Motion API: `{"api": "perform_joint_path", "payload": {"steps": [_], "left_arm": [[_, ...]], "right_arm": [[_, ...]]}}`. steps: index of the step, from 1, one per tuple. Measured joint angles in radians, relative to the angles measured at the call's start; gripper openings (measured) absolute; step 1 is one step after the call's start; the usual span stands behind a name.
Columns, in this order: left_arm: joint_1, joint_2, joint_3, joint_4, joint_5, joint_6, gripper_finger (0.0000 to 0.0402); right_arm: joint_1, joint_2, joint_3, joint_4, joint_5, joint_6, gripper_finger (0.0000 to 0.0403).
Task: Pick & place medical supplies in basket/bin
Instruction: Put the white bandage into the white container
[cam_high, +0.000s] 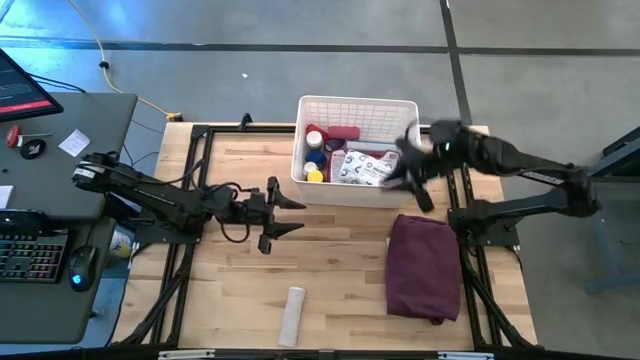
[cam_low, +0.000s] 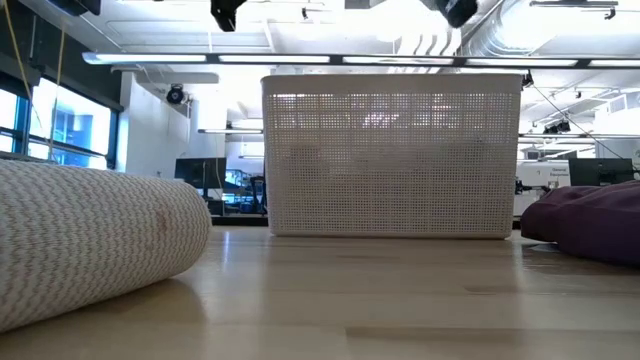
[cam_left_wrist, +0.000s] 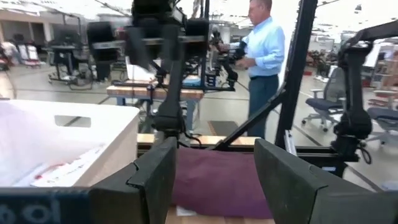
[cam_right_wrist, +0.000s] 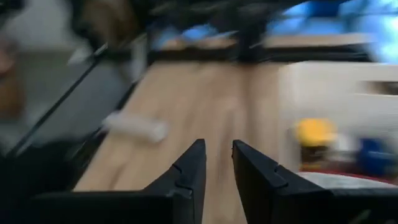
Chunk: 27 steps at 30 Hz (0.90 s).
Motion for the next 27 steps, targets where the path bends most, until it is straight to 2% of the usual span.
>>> {"api": "perform_joint_path", "payload": {"steps": [5,8,10,13,15,17,22,24,27], "left_arm": [[-0.035,0.015,0.001,0.061,0.055,-0.044,0.0246],[-0.103,0.013,0.035,-0.023,0.034,-0.095,0.0246],[-0.172,0.010,0.082,-0.162,-0.061,-0.104,0.0243],[-0.279,0.029,0.179,-0.407,-0.258,-0.134,0.0229],[-0.338,0.057,0.235,-0.533,-0.369,-0.209,0.0218],[-0.387,0.079,0.286,-0.647,-0.426,-0.332,0.0208],[-0.464,0.154,0.390,-0.894,-0.424,-0.649,0.0194],[-0.474,0.187,0.402,-0.919,-0.410,-0.735,0.0194],[-0.471,0.238,0.408,-0.883,-0.327,-0.824,0.0198]], "right_arm": [[0.252,0.026,-0.008,-0.042,0.110,-0.078,0.0071],[0.378,0.045,-0.046,0.024,0.191,-0.117,0.0071],[0.444,0.057,-0.085,0.097,0.218,-0.147,0.0072],[0.513,0.086,-0.146,0.231,0.267,-0.187,0.0085],[0.542,0.115,-0.179,0.299,0.311,-0.191,0.0104],[0.559,0.143,-0.206,0.341,0.336,-0.181,0.0128],[0.586,0.193,-0.235,0.354,0.347,-0.140,0.0186],[0.591,0.206,-0.238,0.355,0.354,-0.123,0.0201],[0.600,0.208,-0.238,0.355,0.357,-0.106,0.0214]]}}
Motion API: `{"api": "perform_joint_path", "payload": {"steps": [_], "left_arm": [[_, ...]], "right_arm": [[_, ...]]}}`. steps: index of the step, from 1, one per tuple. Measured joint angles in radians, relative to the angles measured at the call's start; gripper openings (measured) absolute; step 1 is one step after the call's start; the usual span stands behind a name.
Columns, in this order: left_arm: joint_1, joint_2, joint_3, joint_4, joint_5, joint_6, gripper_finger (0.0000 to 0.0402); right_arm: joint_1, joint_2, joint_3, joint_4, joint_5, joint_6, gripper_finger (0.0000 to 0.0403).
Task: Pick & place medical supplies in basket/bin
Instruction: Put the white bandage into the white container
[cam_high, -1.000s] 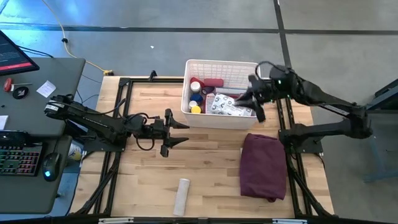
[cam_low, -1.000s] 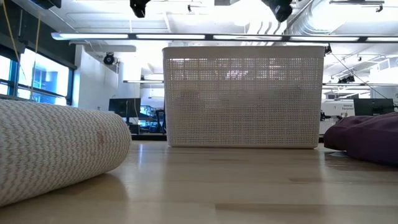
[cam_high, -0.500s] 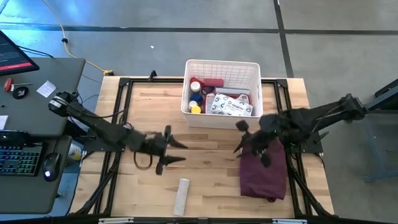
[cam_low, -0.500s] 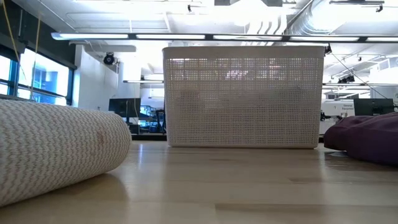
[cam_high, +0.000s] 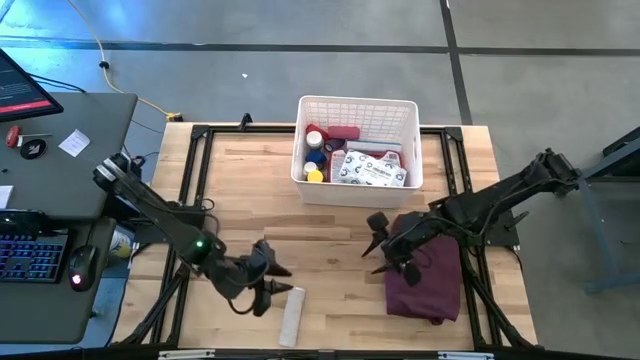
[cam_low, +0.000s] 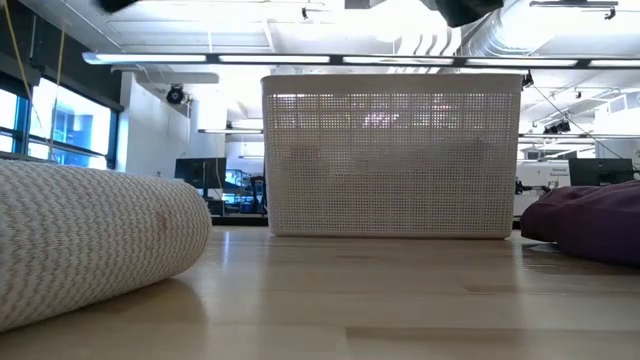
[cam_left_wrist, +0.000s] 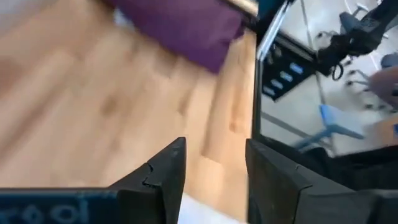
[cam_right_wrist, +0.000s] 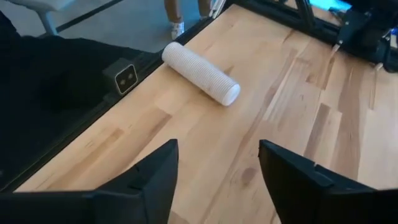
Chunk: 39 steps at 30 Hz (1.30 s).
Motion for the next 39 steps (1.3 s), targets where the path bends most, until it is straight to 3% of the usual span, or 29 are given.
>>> {"api": "perform_joint_path", "payload": {"steps": [3,7,12,16,24,30,39], "left_arm": [[0.002,0.061,-0.001,0.051,0.051,-0.094,0.0205],[0.017,0.126,-0.002,0.111,0.045,-0.132,0.0217],[0.030,0.174,0.013,0.087,0.051,-0.376,0.0223],[0.026,0.226,0.156,-0.170,0.094,-0.493,0.0206],[0.027,0.457,0.608,-0.726,0.156,-0.632,0.0199],[0.030,0.622,0.817,-0.923,0.239,-0.730,0.0251],[0.050,0.730,0.848,-0.876,0.380,-0.800,0.0358]], "right_arm": [[0.010,-0.002,0.000,-0.004,0.006,0.000,0.0217],[0.028,-0.001,0.001,-0.032,0.009,0.025,0.0215],[0.059,0.001,0.001,-0.106,0.111,0.052,0.0214],[0.086,0.001,0.001,-0.132,0.164,0.055,0.0212],[0.125,0.001,0.001,-0.155,0.235,0.071,0.0212],[0.137,0.001,0.001,-0.171,0.252,0.073,0.0209],[0.137,0.001,0.001,-0.200,0.253,0.044,0.0208]]}}
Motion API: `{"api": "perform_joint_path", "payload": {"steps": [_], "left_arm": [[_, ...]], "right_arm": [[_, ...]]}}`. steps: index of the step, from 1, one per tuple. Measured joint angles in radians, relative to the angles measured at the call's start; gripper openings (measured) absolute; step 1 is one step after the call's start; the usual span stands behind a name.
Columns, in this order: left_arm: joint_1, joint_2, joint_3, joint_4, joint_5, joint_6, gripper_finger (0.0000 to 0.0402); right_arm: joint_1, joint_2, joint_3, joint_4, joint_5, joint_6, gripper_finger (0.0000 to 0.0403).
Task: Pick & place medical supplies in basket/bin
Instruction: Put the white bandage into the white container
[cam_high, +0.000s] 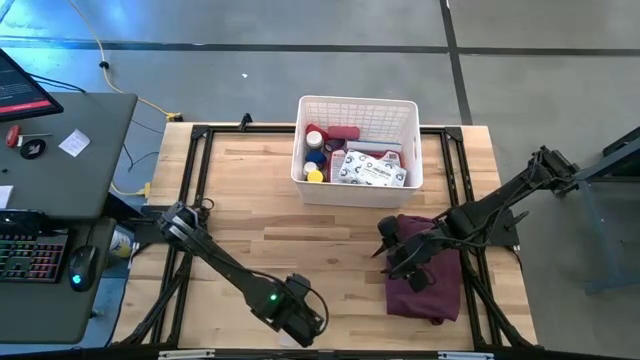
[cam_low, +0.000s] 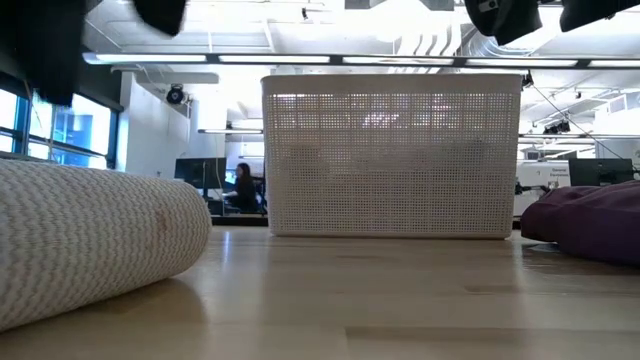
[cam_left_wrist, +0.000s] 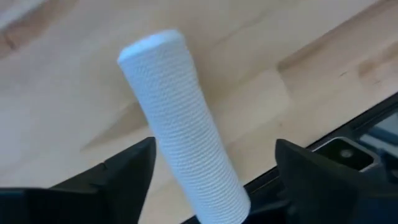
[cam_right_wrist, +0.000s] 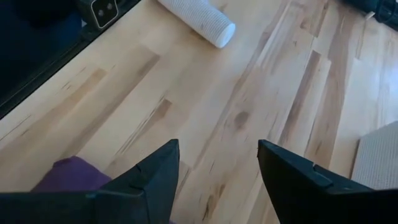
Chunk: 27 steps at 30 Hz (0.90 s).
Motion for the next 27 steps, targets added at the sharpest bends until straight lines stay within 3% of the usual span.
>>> {"api": "perform_joint_path", "payload": {"steps": [5,10,19,27], "left_arm": [[-0.003,0.049,0.000,0.003,0.118,-0.025,0.0391],[-0.004,0.089,-0.001,-0.002,0.192,-0.026,0.0386],[-0.003,0.151,-0.001,-0.020,0.232,0.037,0.0324],[0.003,0.162,-0.001,-0.039,0.298,0.182,0.0248]], "right_arm": [[0.000,0.000,0.000,-0.007,0.000,0.000,0.0208],[0.000,0.000,0.000,-0.005,0.000,0.000,0.0207],[0.000,0.000,0.000,-0.012,-0.010,0.012,0.0204],[0.000,0.000,0.000,-0.011,0.002,0.034,0.0206]]}}
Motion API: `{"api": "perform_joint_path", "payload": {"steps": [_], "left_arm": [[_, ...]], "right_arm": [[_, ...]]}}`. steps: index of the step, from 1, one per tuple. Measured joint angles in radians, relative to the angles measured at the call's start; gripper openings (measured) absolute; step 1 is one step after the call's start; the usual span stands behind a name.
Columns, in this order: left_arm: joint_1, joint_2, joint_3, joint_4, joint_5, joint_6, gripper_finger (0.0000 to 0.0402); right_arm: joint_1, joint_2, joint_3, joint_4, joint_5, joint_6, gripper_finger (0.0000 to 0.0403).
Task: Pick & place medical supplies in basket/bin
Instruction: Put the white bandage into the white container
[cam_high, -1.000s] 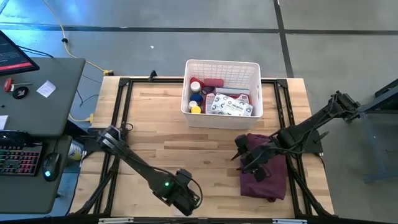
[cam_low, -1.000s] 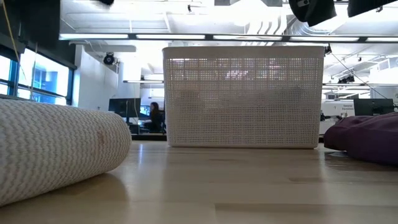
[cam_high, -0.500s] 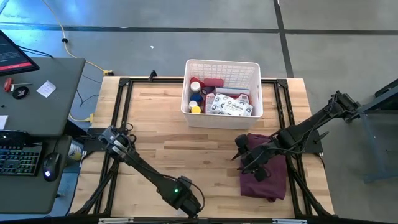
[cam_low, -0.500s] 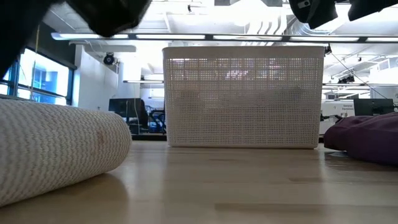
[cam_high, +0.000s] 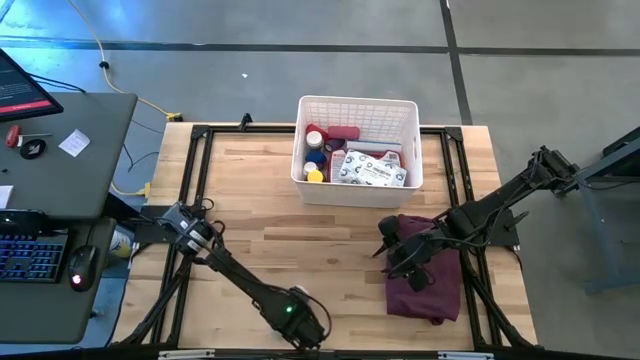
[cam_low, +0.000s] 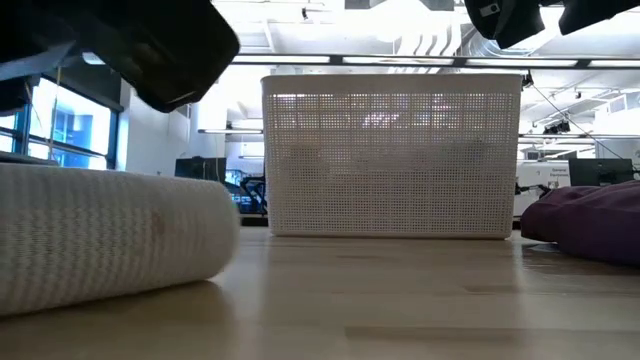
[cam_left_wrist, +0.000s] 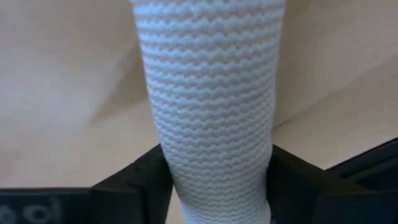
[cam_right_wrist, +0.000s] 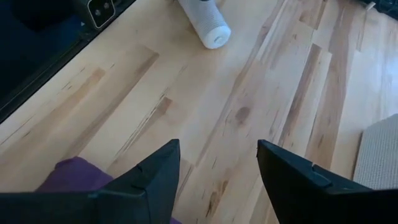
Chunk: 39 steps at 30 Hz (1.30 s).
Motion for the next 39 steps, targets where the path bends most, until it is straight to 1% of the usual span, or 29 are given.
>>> {"api": "perform_joint_path", "payload": {"steps": [3,5,9,10,12,14,19,22,28,35,39], "left_arm": [[0.001,0.000,0.001,-0.023,-0.011,0.073,0.0218],[0.001,0.000,0.002,-0.022,-0.021,0.116,0.0201],[0.006,0.000,0.003,-0.030,-0.070,0.194,0.0177],[0.008,-0.004,0.003,-0.032,-0.092,0.228,0.0174],[0.013,-0.011,0.003,-0.031,-0.172,0.311,0.0172],[0.024,-0.012,0.003,-0.029,-0.251,0.378,0.0172],[0.083,-0.015,0.003,-0.015,-0.409,0.491,0.0181],[0.120,-0.015,0.003,0.040,-0.491,0.573,0.0180],[0.132,-0.016,0.003,0.119,-0.612,0.676,0.0175],[0.130,-0.016,0.003,0.212,-0.638,0.722,0.0180],[0.131,-0.017,0.003,0.229,-0.657,0.737,0.0178]], "right_arm": [[0.000,0.000,0.000,-0.001,-0.003,0.000,0.0206],[0.000,0.000,0.000,-0.001,-0.022,0.000,0.0204],[0.000,0.000,0.000,-0.001,-0.122,-0.004,0.0206],[0.000,0.000,0.000,0.000,-0.153,-0.015,0.0206],[0.000,0.000,0.000,0.007,-0.208,-0.051,0.0206],[0.000,0.003,0.000,0.027,-0.231,-0.080,0.0205],[0.000,0.003,0.000,0.079,-0.203,-0.141,0.0206],[-0.003,0.003,0.000,0.091,-0.170,-0.172,0.0206],[-0.024,0.042,0.001,0.127,-0.153,-0.135,0.0218],[-0.044,0.142,0.001,0.259,-0.116,-0.171,0.0253],[-0.076,0.204,0.001,0.321,-0.169,-0.161,0.0275]]}}
